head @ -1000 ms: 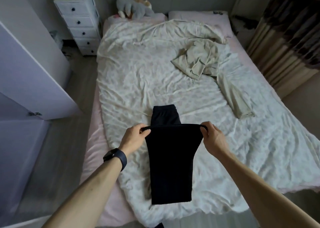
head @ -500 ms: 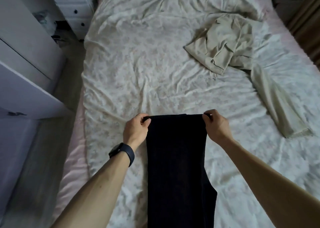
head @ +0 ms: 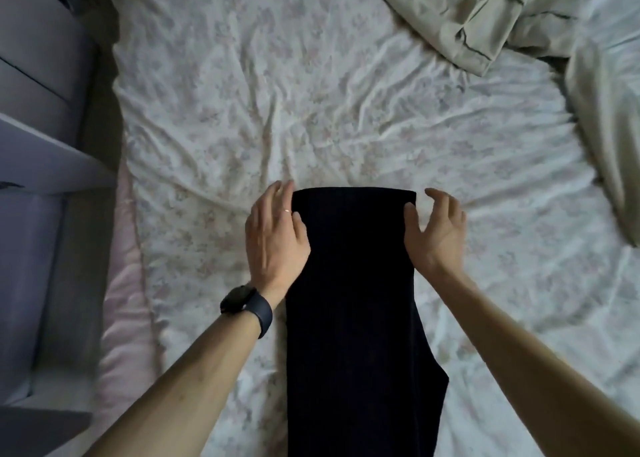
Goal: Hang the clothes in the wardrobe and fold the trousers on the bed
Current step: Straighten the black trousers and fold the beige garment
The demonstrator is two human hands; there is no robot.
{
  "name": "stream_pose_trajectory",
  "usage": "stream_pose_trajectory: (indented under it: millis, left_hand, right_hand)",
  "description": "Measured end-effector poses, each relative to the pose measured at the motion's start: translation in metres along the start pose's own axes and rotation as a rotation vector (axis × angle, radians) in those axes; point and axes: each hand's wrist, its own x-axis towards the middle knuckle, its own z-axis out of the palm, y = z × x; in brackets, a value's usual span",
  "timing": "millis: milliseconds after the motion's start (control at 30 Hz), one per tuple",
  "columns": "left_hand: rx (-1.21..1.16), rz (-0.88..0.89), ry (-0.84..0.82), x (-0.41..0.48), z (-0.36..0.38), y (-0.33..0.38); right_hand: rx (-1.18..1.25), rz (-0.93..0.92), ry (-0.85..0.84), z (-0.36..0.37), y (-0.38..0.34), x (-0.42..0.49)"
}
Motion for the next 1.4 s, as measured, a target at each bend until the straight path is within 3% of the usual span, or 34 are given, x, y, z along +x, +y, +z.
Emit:
stream_pose_trajectory:
  millis: [67, 167, 233, 300, 367, 467, 600, 733, 833, 933, 1033, 1100, 1233, 1400]
  left_hand:
    - [0.046, 0.207, -0.035, -0.042, 0.009, 0.02]
    - [0.188, 0.294, -0.286, -0.085, 0.028, 0.021]
    - [0.314, 0.281, -0.344, -0.076, 0.032, -0.003]
    - [0.378, 0.236, -0.368, -0.054, 0.031, -0.028]
    - [0.412, 0.184, -0.311, -0.045, 0.026, -0.036]
    - [0.306, 0.25, -0.229, -0.092, 0.025, -0.005]
    - [0.215, 0.3, -0.376, -0.203, 0.016, 0.01]
    - [0.365, 0.173, -0.43, -0.246, -0.017, -0.049]
    - [0.295, 0.069, -0.445, -0.253, -0.042, -0.059]
    - [0.024, -0.203, -0.444, -0.279, -0.062, -0.035]
    - [-0.394, -0.656, -0.649, -0.308, -0.071, -0.008]
    - [-0.539, -0.808, -0.749, -0.328, -0.073, -0.001]
    - [-0.693, -0.966, -0.775, -0.347, -0.068, -0.013]
    - [-0.677, -0.81, -0.715, -0.352, -0.066, -0.039]
  right_hand:
    - [-0.1, -0.229, 0.078, 0.008, -0.006, -0.052]
    - [-0.355, -0.481, -0.194, 0.026, 0.006, -0.118]
    - [-0.525, -0.364, -0.295, 0.025, 0.036, -0.121]
    - [-0.58, -0.086, -0.278, 0.015, 0.062, -0.11]
    - [-0.537, 0.007, -0.221, 0.006, 0.068, -0.112]
    - [-0.403, -0.181, -0.114, 0.009, 0.044, -0.167]
    - [-0.48, -0.469, -0.277, 0.015, 0.054, -0.25]
    - [-0.598, -0.18, -0.299, -0.012, 0.097, -0.267]
    - [-0.465, 0.072, -0.244, -0.018, 0.093, -0.288]
    - [-0.183, 0.308, -0.187, -0.022, 0.079, -0.324]
    - [0.209, 0.648, -0.205, -0.027, 0.074, -0.349]
    - [0.322, 0.781, -0.209, -0.03, 0.074, -0.361]
    - [0.536, 0.854, -0.302, -0.033, 0.081, -0.364]
    - [0.471, 0.748, -0.379, -0.039, 0.092, -0.359]
